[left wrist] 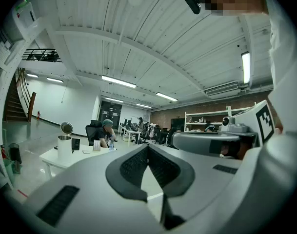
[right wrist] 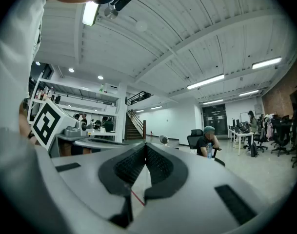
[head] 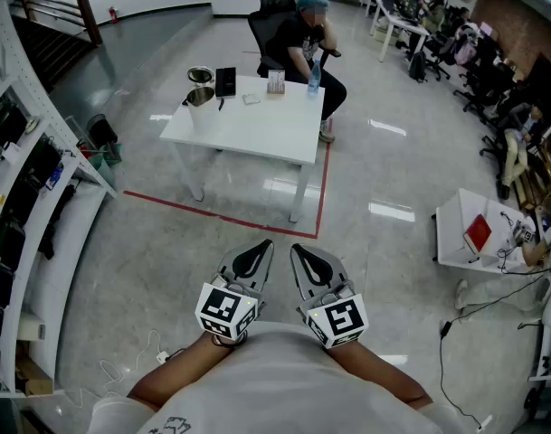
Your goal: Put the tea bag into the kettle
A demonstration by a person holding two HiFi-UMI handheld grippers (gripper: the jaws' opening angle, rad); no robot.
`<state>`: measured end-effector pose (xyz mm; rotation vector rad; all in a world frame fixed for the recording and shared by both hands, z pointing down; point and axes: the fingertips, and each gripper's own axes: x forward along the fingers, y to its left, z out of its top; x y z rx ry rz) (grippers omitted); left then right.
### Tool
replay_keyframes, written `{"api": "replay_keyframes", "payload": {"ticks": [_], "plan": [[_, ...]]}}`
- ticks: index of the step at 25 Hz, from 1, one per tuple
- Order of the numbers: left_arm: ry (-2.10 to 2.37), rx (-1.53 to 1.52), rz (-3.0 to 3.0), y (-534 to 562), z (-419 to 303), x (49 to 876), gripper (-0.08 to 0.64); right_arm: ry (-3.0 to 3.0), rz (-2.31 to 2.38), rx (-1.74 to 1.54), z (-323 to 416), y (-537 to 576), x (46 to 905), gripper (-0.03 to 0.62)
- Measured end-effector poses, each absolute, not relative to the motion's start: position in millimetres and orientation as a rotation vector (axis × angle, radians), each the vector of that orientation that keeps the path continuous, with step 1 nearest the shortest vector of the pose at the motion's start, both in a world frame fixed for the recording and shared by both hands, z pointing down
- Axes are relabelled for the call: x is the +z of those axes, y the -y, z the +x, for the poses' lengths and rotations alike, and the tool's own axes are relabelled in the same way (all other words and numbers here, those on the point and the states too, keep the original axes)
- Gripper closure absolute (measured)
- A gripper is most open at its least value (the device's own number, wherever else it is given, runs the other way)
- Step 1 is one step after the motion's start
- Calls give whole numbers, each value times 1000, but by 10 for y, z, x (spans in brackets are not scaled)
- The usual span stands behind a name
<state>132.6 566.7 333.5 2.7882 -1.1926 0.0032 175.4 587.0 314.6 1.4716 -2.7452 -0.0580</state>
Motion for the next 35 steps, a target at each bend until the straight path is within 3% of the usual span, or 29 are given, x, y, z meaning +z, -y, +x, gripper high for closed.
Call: {"api": "replay_keyframes", "payload": {"ticks": [14,35], "plan": [[1202,-11,2775,-5195,1075,3367,551,2752,1410,23,1467,-5373,3315,581],[1082,-3,2773,-3582,-265,3408,551,2727,1341,113,-42,-3782,3369,580]]}}
